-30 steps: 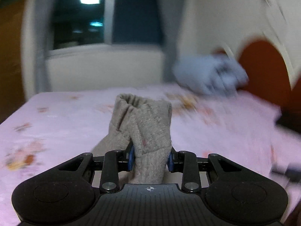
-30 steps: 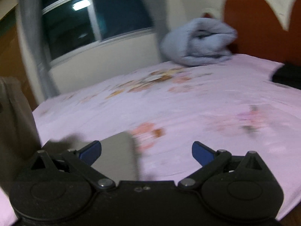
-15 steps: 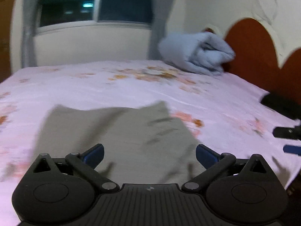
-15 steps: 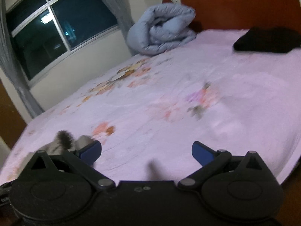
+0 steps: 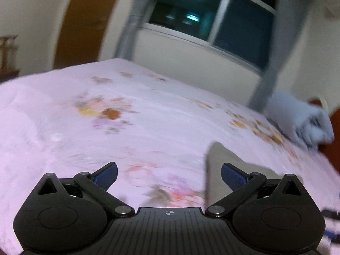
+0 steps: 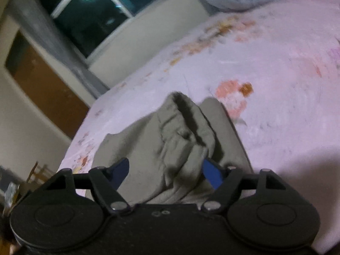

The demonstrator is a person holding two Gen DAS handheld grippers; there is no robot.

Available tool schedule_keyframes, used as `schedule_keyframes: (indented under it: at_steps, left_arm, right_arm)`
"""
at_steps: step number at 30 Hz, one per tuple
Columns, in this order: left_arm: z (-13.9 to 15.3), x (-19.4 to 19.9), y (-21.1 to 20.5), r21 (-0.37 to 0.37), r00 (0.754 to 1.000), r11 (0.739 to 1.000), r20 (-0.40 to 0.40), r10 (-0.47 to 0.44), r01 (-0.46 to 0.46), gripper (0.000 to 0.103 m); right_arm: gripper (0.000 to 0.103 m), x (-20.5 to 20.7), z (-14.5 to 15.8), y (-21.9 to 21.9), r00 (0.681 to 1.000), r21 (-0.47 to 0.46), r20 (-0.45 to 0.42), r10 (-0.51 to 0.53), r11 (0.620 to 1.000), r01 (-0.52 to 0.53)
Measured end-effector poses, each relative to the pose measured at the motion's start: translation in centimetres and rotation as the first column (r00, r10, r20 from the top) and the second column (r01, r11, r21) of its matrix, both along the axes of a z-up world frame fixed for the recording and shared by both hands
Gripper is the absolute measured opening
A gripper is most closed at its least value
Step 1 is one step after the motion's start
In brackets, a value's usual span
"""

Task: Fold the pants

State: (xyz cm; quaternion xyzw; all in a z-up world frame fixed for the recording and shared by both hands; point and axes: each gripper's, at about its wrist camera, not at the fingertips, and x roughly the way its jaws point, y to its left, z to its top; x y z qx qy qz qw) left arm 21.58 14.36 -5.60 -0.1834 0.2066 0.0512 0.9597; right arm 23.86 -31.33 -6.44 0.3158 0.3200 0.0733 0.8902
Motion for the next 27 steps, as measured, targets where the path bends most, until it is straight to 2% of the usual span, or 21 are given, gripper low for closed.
schedule_keyframes:
  at_steps: [2, 3, 4, 5, 8, 9, 10, 11, 12, 14, 16, 18, 19, 20, 21, 22, 23, 25, 27]
  left_arm:
    - [-0.9, -0.2, 1.4, -0.048, 0.999, 0.998, 0.001, 0.034, -0.034, 0.103]
    - [-1.5, -0.4, 2.3, -0.075, 0.999, 0.996, 0.001, 0.054, -0.053, 0.103]
    - [-2.1, -0.5, 2.5, -0.093, 0.998, 0.993, 0.0, 0.07, -0.069, 0.103]
    - [-2.7, -0.4, 2.7, -0.105, 0.997, 0.991, -0.001, 0.08, -0.08, 0.103]
    - [-4.4, -1.1, 3.3, -0.128, 0.994, 0.986, 0.001, 0.105, -0.104, 0.103]
    - [-5.2, -1.4, 3.6, -0.139, 0.993, 0.984, -0.002, 0.115, -0.114, 0.103]
    - [-5.6, -1.6, 3.8, -0.148, 0.992, 0.981, -0.005, 0.125, -0.125, 0.103]
    - [-5.9, -1.8, 4.0, -0.159, 0.99, 0.977, -0.009, 0.141, -0.141, 0.103]
    - [-6.0, -1.9, 4.3, -0.177, 0.989, 0.973, 0.01, 0.15, -0.146, 0.103]
    - [-6.1, -2.1, 4.6, -0.193, 0.987, 0.971, 0.045, 0.155, -0.144, 0.103]
    - [-6.2, -2.0, 4.6, -0.195, 0.987, 0.971, 0.054, 0.154, -0.141, 0.103]
    - [-6.3, -1.8, 4.5, -0.194, 0.988, 0.972, 0.057, 0.144, -0.131, 0.103]
    - [-6.3, -1.7, 4.4, -0.194, 0.989, 0.973, 0.057, 0.138, -0.124, 0.103]
    - [-6.3, -1.8, 4.3, -0.193, 0.989, 0.974, 0.056, 0.134, -0.121, 0.103]
    - [-6.3, -1.7, 4.4, -0.195, 0.989, 0.973, 0.056, 0.133, -0.12, 0.103]
    - [-6.2, -1.9, 4.4, -0.2, 0.989, 0.973, 0.057, 0.133, -0.119, 0.103]
    - [-6.3, -1.8, 4.5, -0.206, 0.99, 0.971, 0.053, 0.131, -0.118, 0.103]
    - [-6.3, -1.8, 4.5, -0.208, 0.989, 0.97, 0.05, 0.136, -0.123, 0.103]
    - [-6.3, -1.7, 4.3, -0.205, 0.991, 0.972, 0.048, 0.128, -0.115, 0.103]
  right_arm:
    - [0.075, 0.6, -0.7, 0.2, 1.0, 0.052, -0.019, -0.024, 0.998, 0.025]
    - [0.077, 1.3, -0.9, 0.4, 0.997, 0.046, -0.042, -0.06, 0.997, 0.062]
    - [0.085, 1.7, -1.1, 0.4, 0.993, 0.038, -0.066, -0.1, 0.994, 0.103]
    - [0.089, 2.4, -1.4, 0.4, 0.986, 0.043, -0.093, -0.135, 0.989, 0.14]
    - [0.083, 4.6, -1.9, 1.0, 0.982, 0.072, -0.129, -0.14, 0.986, 0.15]
    - [0.073, 5.3, -2.0, 1.5, 0.981, 0.072, -0.149, -0.12, 0.989, 0.132]
    - [0.048, 5.5, -2.0, 2.0, 0.981, 0.064, -0.155, -0.114, 0.99, 0.125]
    - [0.03, 5.5, -1.7, 2.1, 0.983, 0.051, -0.143, -0.113, 0.991, 0.121]
    - [0.029, 5.6, -1.0, 2.1, 0.99, 0.072, -0.109, -0.092, 0.992, 0.1]
    - [0.025, 4.9, 1.3, 2.0, 0.998, 0.183, 0.048, -0.04, 0.983, 0.03]
    - [0.025, 3.5, 3.4, 2.0, 0.975, 0.258, 0.222, -0.004, 0.965, -0.055]
    - [0.025, 1.7, 3.1, 1.1, 0.95, 0.311, 0.313, -0.022, 0.947, -0.081]
    - [0.024, 0.8, 1.6, 0.1, 0.947, 0.331, 0.318, -0.051, 0.942, -0.06]
    - [0.025, 0.3, -0.4, -0.9, 0.955, 0.319, 0.286, -0.084, 0.948, -0.012]
    - [0.025, 0.3, -3.0, -2.1, 0.974, 0.318, 0.188, -0.126, 0.946, 0.061]
    - [0.025, 0.4, -6.0, -3.5, 0.984, 0.358, 0.049, -0.17, 0.923, 0.141]
    - [0.025, -0.1, -8.0, -4.4, 0.98, 0.387, -0.024, -0.199, 0.902, 0.193]
    - [0.027, -0.8, -8.7, -4.8, 0.979, 0.414, 0.016, -0.205, 0.892, 0.181]
    - [0.033, -0.6, -8.2, -4.7, 0.98, 0.407, 0.012, -0.196, 0.896, 0.175]
